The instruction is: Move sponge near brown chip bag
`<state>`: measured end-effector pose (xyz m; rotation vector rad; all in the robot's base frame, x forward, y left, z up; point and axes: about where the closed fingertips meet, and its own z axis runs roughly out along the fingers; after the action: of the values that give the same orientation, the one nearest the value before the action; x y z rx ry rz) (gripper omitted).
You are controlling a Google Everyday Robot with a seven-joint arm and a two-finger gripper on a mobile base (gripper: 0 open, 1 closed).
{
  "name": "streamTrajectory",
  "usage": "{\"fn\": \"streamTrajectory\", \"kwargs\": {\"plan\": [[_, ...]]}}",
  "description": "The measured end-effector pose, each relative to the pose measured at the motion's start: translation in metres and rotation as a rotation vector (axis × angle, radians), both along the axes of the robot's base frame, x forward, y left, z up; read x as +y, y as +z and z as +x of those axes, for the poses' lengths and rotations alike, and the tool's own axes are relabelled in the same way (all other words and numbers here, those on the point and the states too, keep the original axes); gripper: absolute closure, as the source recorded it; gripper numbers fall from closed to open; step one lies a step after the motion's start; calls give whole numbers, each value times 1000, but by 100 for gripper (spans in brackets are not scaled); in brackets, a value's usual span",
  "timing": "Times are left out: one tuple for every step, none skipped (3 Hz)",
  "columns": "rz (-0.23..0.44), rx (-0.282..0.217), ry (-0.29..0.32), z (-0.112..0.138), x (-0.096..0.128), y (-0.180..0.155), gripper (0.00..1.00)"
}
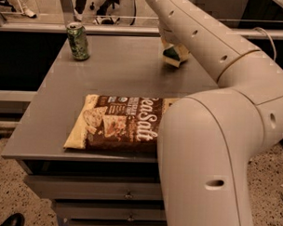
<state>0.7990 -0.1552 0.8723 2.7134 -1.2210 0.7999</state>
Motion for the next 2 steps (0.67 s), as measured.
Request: {"fn": "streamTrajectory", "kwargs": {"plan": [[57, 27, 30, -38, 11, 33, 100], [97, 61, 28, -80, 10, 53, 100]]}}
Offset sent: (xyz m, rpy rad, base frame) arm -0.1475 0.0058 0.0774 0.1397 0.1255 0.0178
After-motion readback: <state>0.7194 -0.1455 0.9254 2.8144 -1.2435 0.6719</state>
